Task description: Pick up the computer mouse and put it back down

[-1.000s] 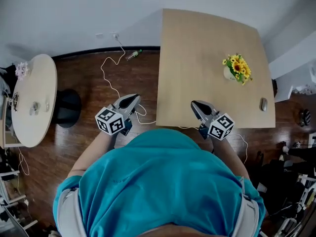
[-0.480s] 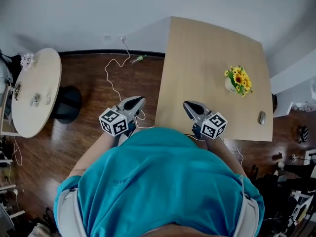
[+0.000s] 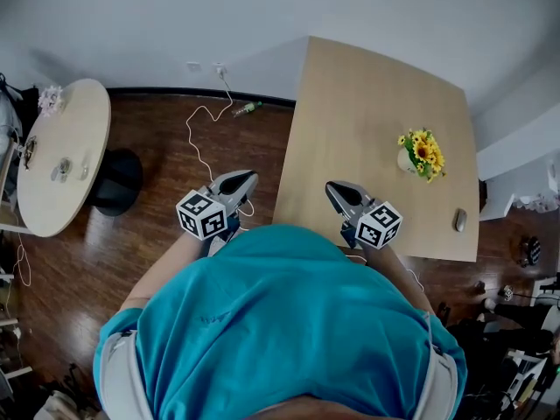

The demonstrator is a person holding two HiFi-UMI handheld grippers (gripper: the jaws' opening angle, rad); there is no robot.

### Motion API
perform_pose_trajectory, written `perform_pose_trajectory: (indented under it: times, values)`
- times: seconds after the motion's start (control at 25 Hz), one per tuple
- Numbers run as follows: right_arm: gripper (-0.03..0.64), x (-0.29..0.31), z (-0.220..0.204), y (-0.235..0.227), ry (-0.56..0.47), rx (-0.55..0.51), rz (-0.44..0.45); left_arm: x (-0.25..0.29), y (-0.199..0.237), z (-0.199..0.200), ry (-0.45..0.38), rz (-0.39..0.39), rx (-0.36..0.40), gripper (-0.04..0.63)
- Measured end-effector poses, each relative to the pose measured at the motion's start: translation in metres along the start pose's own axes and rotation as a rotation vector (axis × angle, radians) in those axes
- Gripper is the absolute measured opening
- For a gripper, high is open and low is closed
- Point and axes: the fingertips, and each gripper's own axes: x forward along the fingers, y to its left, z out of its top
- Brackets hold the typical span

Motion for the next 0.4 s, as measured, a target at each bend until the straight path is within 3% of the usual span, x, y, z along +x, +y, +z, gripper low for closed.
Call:
perform_pose_trajectory:
  times: [0.4]
  values:
    - [0.000, 0.0039, 0.0022, -0.0033, 0.003, -0.010, 0.003, 0.0052, 0.0027, 0.0028, 0.000, -0.009, 0.003, 0.005]
